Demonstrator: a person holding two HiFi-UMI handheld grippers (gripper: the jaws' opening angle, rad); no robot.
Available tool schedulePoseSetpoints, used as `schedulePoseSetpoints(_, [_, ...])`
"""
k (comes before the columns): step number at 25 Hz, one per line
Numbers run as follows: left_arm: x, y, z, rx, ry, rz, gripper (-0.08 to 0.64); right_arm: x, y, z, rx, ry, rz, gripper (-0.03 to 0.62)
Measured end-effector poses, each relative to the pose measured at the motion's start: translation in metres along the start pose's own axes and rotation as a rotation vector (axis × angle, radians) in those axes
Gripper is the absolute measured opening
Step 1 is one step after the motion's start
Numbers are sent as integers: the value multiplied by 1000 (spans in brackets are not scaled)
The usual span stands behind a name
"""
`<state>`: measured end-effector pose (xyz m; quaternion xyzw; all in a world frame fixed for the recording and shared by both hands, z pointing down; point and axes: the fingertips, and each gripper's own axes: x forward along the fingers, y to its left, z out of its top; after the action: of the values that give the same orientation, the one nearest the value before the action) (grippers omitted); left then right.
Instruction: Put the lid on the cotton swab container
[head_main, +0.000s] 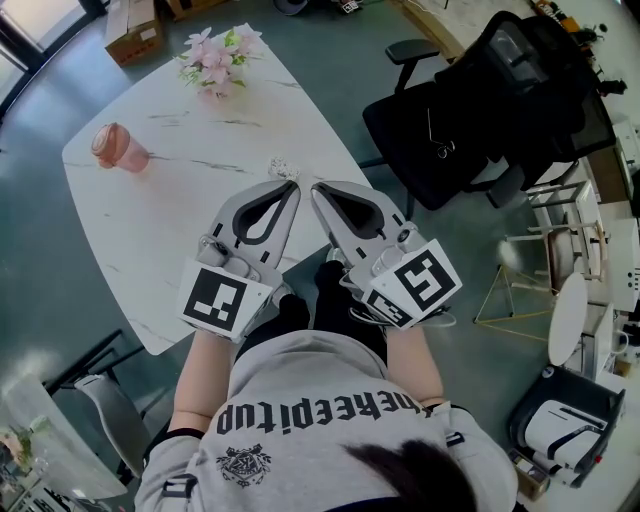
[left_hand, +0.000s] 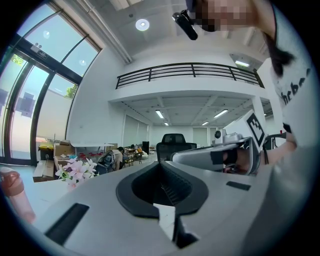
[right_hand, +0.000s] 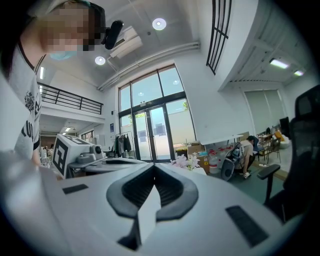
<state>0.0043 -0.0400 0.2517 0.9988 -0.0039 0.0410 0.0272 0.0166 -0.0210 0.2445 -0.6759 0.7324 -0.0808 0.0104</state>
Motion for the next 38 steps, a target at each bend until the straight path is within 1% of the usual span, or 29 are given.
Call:
schedulePoseSetpoints(4, [5,2,1,7,3,10,15,3,-6,1,-2,3,12,12])
schedulePoseSetpoints(11, [14,13,4,10,-3,57,15,16,-17,8,-19,4,59,12])
schedulePoseSetpoints(20, [32,33,8,-5,-12,138,15,34,-40,16,-37,14,132,12])
schedulePoseSetpoints(28, [47,47,10,-15,-21,233,17,47,-58,20,-42,31,215,12])
schedulePoseSetpoints(34, [50,55,6,-17,-29,318,17,58,-70,19,-42,41,283,12])
schedulePoseSetpoints(38, [51,62,1,-33,-37,383,17,64,-75,15,-37,54,328,12])
